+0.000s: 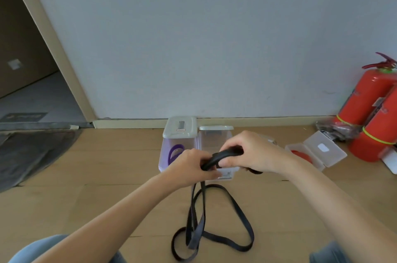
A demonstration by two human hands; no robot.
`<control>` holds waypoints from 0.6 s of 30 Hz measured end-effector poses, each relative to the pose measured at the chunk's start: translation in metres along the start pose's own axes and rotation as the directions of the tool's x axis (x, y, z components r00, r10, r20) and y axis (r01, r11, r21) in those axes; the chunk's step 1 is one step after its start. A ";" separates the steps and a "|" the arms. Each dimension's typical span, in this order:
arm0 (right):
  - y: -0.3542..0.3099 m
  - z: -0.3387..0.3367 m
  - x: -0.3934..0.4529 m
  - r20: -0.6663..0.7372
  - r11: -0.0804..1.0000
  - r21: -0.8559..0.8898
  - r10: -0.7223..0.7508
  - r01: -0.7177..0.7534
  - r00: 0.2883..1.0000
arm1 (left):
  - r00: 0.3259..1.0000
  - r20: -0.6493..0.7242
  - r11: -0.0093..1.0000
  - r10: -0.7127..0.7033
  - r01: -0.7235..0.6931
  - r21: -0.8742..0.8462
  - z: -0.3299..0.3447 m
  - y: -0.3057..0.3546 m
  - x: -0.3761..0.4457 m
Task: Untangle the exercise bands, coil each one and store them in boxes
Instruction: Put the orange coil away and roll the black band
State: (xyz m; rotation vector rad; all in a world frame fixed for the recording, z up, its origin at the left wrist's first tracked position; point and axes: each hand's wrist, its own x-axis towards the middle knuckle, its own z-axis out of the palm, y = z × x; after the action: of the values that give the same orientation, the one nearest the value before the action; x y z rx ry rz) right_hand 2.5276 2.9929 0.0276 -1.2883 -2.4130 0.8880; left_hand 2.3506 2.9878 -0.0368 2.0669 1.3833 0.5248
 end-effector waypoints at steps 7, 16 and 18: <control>0.002 -0.004 -0.001 -0.332 0.860 0.479 -0.010 0.177 0.943 | 0.972 0.197 0.982 -0.127 0.152 -0.117 0.027 -0.017 0.004; 0.035 -0.016 -0.012 -0.004 0.980 0.110 0.166 -0.165 0.986 | 0.941 -0.320 0.956 0.112 -0.189 -0.222 -0.071 0.021 -0.006; 0.036 -0.008 -0.012 0.066 0.976 0.158 0.143 -0.152 0.987 | 0.985 -0.149 0.994 0.092 -0.081 0.079 -0.054 0.023 -0.009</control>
State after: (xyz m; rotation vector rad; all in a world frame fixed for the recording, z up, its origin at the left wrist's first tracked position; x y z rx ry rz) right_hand 2.5617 3.0014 0.0123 -1.4117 -2.2525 1.1492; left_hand 2.3303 2.9866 0.0191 2.1920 1.4225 0.6913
